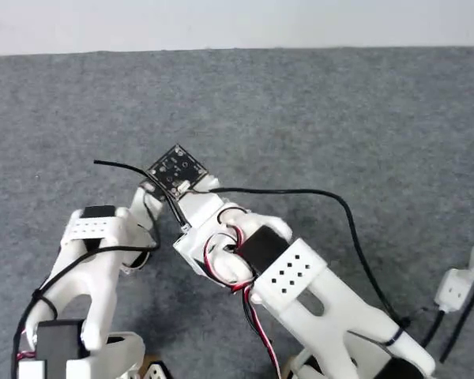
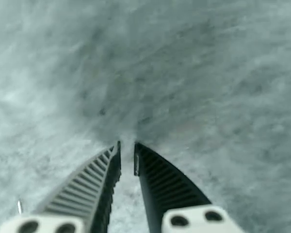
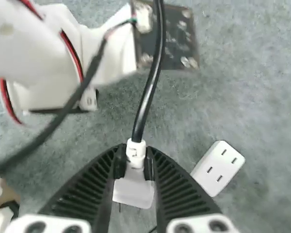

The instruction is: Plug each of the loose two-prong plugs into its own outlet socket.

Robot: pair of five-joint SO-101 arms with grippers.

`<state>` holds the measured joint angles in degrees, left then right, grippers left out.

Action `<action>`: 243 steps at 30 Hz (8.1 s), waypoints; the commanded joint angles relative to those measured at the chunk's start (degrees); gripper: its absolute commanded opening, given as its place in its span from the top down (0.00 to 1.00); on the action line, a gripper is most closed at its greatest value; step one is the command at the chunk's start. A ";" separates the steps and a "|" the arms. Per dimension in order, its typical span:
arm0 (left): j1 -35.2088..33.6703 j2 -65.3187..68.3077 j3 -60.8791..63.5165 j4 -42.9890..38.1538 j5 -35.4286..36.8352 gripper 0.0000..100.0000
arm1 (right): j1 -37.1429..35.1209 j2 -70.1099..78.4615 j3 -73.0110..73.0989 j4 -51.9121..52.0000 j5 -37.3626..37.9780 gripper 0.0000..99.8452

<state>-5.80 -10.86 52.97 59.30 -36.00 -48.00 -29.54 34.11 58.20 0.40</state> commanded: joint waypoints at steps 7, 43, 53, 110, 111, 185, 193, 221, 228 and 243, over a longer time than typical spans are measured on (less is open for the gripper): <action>3.16 -0.26 -2.59 -0.26 -1.85 0.96 | 2.42 -1.80 4.13 -8.57 -1.85 0.99; -0.62 -20.84 12.97 -9.49 0.79 0.95 | 14.81 -1.80 11.43 -18.51 14.07 0.98; -0.62 -20.84 13.05 -9.41 0.70 0.95 | 21.41 -4.35 10.90 -17.71 5.63 0.80; -2.64 -20.92 12.62 -9.67 0.62 0.95 | 9.45 34.95 -15.30 -6.11 -21.63 0.99; -2.64 -20.92 12.62 -9.67 0.62 0.95 | 9.80 34.95 -15.21 -6.11 -21.71 0.99; -2.64 -20.84 12.35 -9.41 -0.62 0.95 | 7.08 49.36 -34.29 15.87 -18.55 0.99; -2.64 -20.13 11.47 -9.67 3.43 0.95 | 7.52 19.38 -16.18 8.92 -13.01 0.99; 4.31 -9.93 5.76 -0.97 -9.67 0.96 | 2.42 -1.71 3.16 -3.74 -10.29 0.99; 5.89 -19.52 12.88 -1.14 -13.45 0.96 | 2.51 -1.71 3.16 -3.74 -10.20 0.99; 0.26 -23.30 14.73 -6.51 -6.15 0.96 | 16.22 -1.63 7.21 -14.73 3.16 0.99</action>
<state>-4.84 -32.92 68.35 54.02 -43.21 -35.25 -28.92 41.23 48.18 -0.31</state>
